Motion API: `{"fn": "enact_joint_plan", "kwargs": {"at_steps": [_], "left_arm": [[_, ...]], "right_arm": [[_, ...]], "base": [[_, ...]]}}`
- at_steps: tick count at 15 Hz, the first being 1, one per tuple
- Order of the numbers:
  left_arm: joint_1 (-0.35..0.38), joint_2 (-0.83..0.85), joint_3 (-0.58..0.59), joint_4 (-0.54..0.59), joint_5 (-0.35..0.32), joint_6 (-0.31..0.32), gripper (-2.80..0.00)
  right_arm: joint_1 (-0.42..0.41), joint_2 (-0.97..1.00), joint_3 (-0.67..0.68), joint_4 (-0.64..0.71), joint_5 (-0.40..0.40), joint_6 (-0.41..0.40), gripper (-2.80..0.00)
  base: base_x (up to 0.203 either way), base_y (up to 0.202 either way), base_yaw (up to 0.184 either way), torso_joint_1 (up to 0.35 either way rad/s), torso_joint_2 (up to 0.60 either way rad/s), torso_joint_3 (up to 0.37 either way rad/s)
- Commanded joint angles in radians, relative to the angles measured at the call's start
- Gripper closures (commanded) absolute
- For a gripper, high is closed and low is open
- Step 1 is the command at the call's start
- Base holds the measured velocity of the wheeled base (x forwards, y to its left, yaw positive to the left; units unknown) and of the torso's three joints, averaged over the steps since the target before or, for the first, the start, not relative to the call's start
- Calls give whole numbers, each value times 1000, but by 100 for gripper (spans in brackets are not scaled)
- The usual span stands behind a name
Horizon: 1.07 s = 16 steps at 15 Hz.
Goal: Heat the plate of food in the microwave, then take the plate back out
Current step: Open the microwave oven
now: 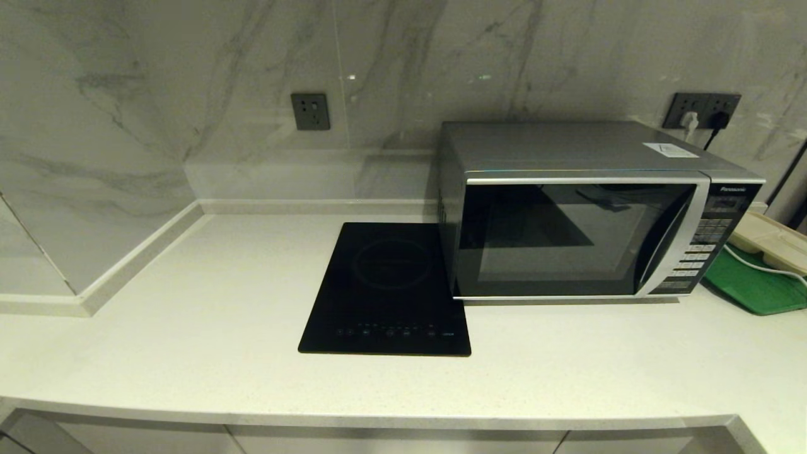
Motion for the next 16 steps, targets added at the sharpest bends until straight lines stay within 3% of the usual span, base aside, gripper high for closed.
{"fn": "enact_joint_plan", "kwargs": {"at_steps": [1, 4, 8, 10, 12, 14, 16], "left_arm": [[0, 0, 0, -1, 1, 0, 0], [0, 0, 0, -1, 1, 0, 0], [0, 0, 0, -1, 1, 0, 0], [0, 0, 0, -1, 1, 0, 0], [0, 0, 0, -1, 1, 0, 0], [0, 0, 0, -1, 1, 0, 0], [0, 0, 0, -1, 1, 0, 0]], "right_arm": [[0, 2, 1, -1, 2, -13, 0], [0, 2, 1, 2, 6, -43, 0], [0, 0, -4, 8, 3, -23, 0], [0, 2, -14, 20, -10, 35, 0], [0, 77, -133, 84, -40, 73, 0], [-1, 275, -316, 125, -79, 141, 0], [-2, 489, -457, 154, -177, 125, 0]], "base": [[0, 0, 0, 0, 0, 0], [0, 0, 0, 0, 0, 0], [0, 0, 0, 0, 0, 0], [0, 0, 0, 0, 0, 0], [0, 0, 0, 0, 0, 0], [0, 0, 0, 0, 0, 0], [0, 0, 0, 0, 0, 0]]}}
